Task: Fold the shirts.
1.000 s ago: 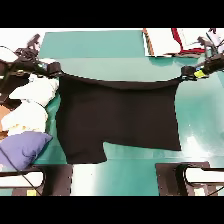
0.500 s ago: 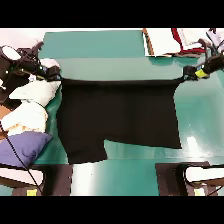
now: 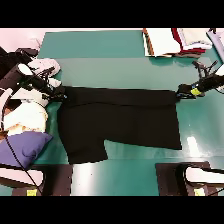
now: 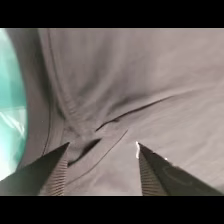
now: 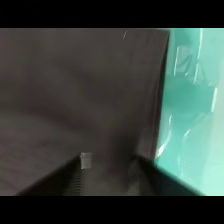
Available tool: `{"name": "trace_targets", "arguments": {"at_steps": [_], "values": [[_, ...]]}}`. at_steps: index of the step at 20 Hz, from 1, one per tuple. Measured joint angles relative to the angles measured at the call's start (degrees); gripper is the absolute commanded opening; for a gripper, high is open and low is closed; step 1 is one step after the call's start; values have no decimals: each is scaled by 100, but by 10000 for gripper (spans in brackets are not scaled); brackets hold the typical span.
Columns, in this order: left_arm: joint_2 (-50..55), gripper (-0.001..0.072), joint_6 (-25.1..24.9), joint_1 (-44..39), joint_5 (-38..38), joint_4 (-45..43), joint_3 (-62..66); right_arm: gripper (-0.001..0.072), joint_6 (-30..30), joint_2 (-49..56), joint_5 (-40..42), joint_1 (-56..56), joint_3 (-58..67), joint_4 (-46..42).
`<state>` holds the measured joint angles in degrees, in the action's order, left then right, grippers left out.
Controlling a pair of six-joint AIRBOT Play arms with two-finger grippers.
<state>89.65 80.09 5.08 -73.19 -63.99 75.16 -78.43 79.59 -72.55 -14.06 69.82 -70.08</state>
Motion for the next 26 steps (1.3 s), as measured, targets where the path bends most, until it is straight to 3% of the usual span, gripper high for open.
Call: {"name": "trace_targets", "arguments": {"at_steps": [5,11,16,21,22,24,26], "values": [[-1222,497,262,-7,-310,-627,-750,406,4,-769,-57,-4,-450,339],[-3637,497,728,-9,-396,-920,-3436,406,9,-1993,42,0,-1047,437],[-4345,497,885,-9,107,-407,-4892,405,9,-2374,79,0,-1152,455],[-4485,495,761,-9,664,485,-5466,406,9,-2459,31,0,-1174,457],[-4503,414,745,-9,710,549,-5517,406,9,-2468,17,0,-1174,461],[-4498,54,704,-9,831,590,-5602,406,9,-2472,-81,-7,-1178,459],[-4498,25,619,-9,846,595,-5598,406,9,-2481,-238,-85,-1189,455]]}}
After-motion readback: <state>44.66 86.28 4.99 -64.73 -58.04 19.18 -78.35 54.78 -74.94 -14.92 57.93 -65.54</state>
